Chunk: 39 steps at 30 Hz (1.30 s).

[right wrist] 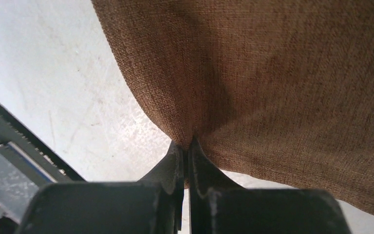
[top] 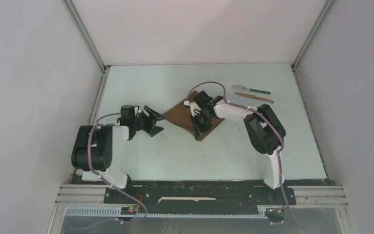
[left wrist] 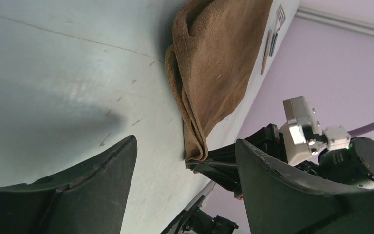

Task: Fold the napkin into a case and place the utensils inside
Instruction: Fold the lower triangle-folded napkin at the center of the board.

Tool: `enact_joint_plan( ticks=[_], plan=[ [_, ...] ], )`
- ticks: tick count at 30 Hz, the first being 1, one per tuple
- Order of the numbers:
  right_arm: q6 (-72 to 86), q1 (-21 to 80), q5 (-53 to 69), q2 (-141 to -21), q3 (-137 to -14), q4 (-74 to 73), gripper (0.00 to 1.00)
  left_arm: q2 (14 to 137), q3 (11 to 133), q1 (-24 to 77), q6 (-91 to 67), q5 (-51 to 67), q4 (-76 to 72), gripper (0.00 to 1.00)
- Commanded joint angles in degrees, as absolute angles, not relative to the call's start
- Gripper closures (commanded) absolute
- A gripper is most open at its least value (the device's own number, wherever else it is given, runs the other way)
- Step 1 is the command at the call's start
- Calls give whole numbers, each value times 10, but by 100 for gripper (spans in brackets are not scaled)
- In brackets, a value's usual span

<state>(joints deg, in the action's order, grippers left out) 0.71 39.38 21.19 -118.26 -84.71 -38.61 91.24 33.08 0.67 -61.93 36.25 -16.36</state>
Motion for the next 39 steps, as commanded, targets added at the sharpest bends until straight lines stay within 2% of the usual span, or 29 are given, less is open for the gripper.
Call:
enact_joint_plan(
  ticks=[1, 8, 16, 18, 22, 28, 33, 39],
  plan=[
    [43, 365, 314, -1127, -807, -308, 100, 953, 367, 39, -680, 354, -255, 24],
    [67, 322, 367, -1110, -768, -259, 100, 1001, 401, 56, -702, 326, -271, 31],
    [81, 295, 397, -1098, -754, -234, 100, 1014, 420, 73, -706, 308, -267, 50],
    [82, 292, 399, -1096, -754, -233, 100, 1011, 423, 77, -704, 307, -256, 50],
    [82, 290, 400, -1090, -753, -230, 100, 981, 401, 79, -690, 287, -225, 35],
    [83, 289, 403, -1086, -748, -226, 100, 954, 372, 80, -687, 267, -216, 32],
    [83, 291, 403, -1088, -747, -226, 100, 991, 401, 81, -690, 274, -223, 37],
    [84, 290, 402, -1084, -739, -223, 100, 1011, 423, 81, -692, 275, -233, 49]
  ],
)
